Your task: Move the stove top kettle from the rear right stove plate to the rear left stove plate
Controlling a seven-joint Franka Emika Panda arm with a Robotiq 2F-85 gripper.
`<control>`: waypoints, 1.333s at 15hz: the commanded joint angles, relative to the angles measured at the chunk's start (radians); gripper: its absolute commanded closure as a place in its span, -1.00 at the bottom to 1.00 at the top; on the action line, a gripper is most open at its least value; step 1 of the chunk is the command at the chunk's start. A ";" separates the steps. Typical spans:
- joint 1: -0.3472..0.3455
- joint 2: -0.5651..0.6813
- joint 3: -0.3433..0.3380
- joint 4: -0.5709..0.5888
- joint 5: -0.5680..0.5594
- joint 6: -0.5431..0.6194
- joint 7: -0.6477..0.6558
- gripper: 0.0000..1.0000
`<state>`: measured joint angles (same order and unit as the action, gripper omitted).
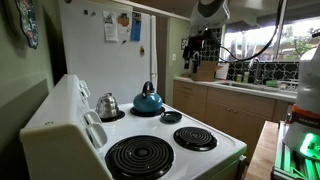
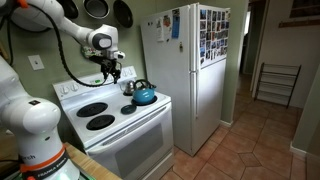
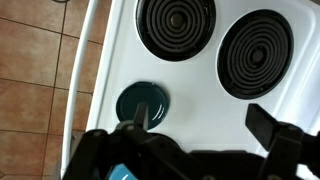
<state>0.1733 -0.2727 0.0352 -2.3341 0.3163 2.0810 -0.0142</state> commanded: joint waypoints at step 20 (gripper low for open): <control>0.128 0.628 0.156 0.825 -0.409 0.008 0.223 -1.00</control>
<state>0.2915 0.3543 0.2012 -1.5146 -0.0974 2.0935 0.2096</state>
